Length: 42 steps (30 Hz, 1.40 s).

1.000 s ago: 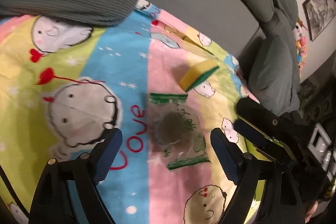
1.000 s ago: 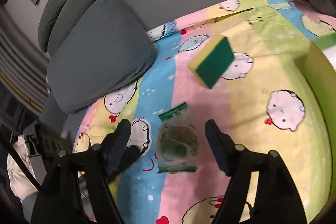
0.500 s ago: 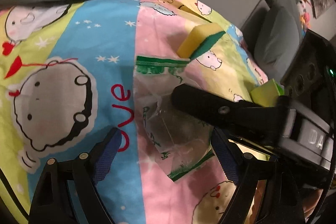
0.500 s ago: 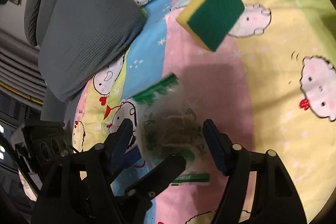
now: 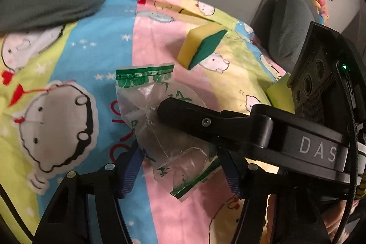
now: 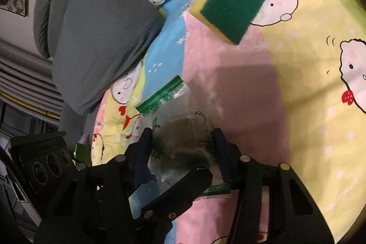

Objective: Organize objects

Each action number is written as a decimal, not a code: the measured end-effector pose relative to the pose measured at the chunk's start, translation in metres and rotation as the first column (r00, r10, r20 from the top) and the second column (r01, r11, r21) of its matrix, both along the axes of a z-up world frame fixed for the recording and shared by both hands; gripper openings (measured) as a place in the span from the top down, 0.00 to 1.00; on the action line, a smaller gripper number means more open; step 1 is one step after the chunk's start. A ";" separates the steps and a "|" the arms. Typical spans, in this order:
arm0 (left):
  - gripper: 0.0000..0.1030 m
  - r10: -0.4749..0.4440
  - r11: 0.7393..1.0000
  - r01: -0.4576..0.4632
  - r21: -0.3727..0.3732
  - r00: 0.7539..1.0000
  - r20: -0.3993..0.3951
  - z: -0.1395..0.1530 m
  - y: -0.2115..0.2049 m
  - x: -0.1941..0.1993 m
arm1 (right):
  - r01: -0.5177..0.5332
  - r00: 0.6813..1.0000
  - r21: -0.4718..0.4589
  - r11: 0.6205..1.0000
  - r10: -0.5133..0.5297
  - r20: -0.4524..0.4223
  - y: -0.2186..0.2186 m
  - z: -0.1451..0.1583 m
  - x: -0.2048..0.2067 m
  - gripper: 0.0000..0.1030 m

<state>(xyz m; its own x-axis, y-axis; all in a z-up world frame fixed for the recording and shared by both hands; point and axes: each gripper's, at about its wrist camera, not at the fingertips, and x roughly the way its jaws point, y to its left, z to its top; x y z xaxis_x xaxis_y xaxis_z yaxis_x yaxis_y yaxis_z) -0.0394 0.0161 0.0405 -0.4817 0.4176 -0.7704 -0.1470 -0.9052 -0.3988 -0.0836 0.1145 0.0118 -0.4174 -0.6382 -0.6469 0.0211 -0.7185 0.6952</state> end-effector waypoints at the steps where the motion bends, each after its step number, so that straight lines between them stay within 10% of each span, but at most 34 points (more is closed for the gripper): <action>1: 0.37 -0.001 1.000 0.001 -0.008 1.000 -0.019 0.005 0.001 0.004 | 0.000 1.000 -0.004 1.000 0.000 -0.017 0.001 0.005 0.003 0.50; 24: 0.37 0.015 0.997 -0.044 -0.065 0.917 -0.398 0.077 -0.006 0.068 | -0.005 0.889 0.010 1.000 0.009 -0.457 -0.009 0.096 0.061 0.53; 42: 0.37 0.001 0.997 -0.039 -0.060 0.847 -0.532 0.095 0.006 0.089 | 0.033 0.807 0.038 0.999 -0.004 -0.591 0.003 0.121 0.091 0.53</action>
